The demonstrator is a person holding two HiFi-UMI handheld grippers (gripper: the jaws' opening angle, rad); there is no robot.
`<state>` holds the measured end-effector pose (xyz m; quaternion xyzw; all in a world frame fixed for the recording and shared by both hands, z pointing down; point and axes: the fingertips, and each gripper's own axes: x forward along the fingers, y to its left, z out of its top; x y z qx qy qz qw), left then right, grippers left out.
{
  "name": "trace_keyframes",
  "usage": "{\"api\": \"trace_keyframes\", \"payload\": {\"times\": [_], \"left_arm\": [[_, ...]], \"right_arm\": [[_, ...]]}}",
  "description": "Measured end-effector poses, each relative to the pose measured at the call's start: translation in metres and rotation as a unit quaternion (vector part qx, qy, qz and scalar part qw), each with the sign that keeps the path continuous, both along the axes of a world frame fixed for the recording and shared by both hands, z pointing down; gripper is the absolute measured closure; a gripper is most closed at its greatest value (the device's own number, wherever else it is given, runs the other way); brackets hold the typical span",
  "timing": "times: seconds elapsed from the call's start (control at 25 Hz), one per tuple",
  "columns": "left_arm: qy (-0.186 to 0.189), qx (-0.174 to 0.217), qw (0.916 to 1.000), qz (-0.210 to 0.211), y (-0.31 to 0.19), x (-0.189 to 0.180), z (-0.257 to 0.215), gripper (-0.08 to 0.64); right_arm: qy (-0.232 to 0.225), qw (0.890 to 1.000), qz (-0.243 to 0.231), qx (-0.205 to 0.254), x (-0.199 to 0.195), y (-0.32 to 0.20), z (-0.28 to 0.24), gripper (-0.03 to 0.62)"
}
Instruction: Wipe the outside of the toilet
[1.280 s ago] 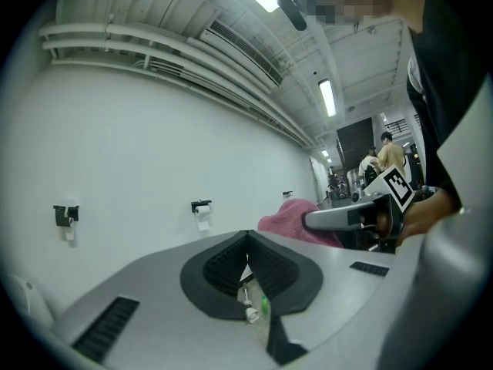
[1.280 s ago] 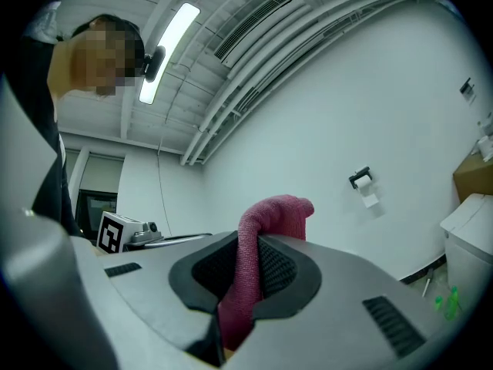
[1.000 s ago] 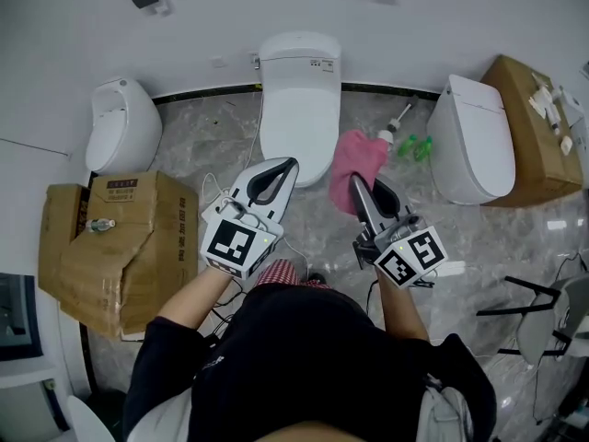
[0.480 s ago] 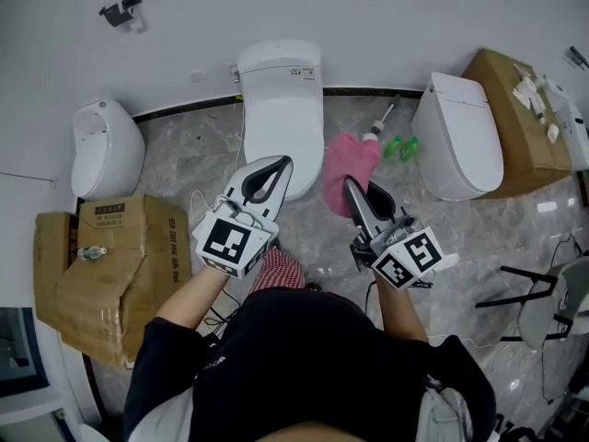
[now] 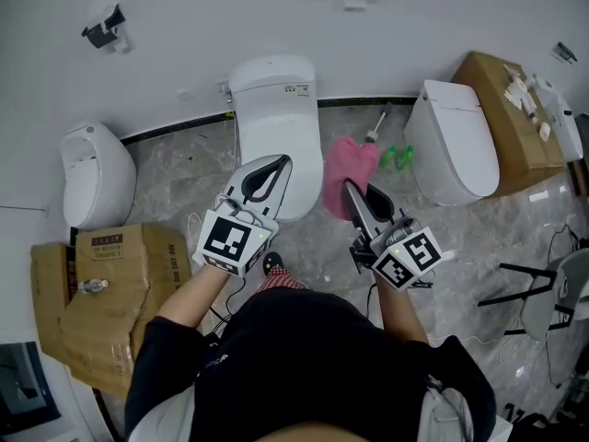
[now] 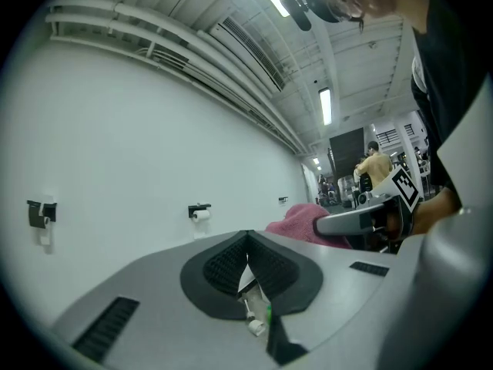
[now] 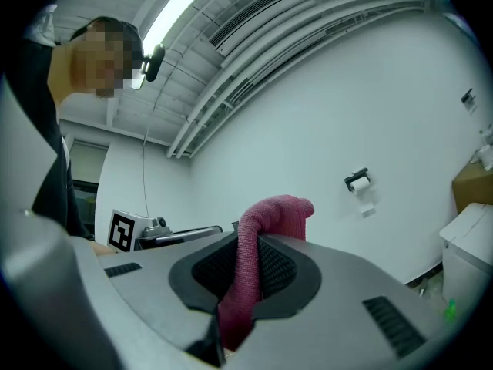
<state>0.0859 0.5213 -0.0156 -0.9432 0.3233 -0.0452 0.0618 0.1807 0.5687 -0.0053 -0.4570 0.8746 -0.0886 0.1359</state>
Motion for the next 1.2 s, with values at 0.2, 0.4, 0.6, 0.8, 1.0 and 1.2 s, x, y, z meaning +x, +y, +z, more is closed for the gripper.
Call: {"api": "trace_keyframes", "payload": {"times": [0.2, 0.4, 0.6, 0.8, 1.0, 1.2], "left_arm": [[0.007, -0.001, 0.9999, 0.009, -0.031, -0.015, -0.002, 0.551], [0.01, -0.003, 0.9998, 0.018, -0.063, -0.03, -0.003, 0.551], [0.015, -0.003, 0.9997, 0.021, -0.092, -0.051, -0.003, 0.551], [0.018, -0.014, 0.9993, 0.03, -0.117, -0.069, 0.006, 0.551], [0.025, -0.023, 0.9988, 0.036, -0.134, -0.082, 0.011, 0.551], [0.033, -0.031, 0.9982, 0.038, -0.151, -0.089, 0.017, 0.551]], "right_arm": [[0.007, 1.0, 0.003, 0.0, -0.018, -0.028, -0.004, 0.537], [0.013, 1.0, 0.011, -0.004, -0.035, -0.06, -0.009, 0.537], [0.014, 1.0, 0.016, -0.015, -0.056, -0.088, -0.005, 0.537], [0.018, 0.999, 0.02, -0.021, -0.078, -0.114, -0.003, 0.537], [0.025, 0.999, 0.025, -0.028, -0.094, -0.13, 0.0, 0.537], [0.032, 0.998, 0.027, -0.037, -0.101, -0.143, 0.004, 0.537]]}}
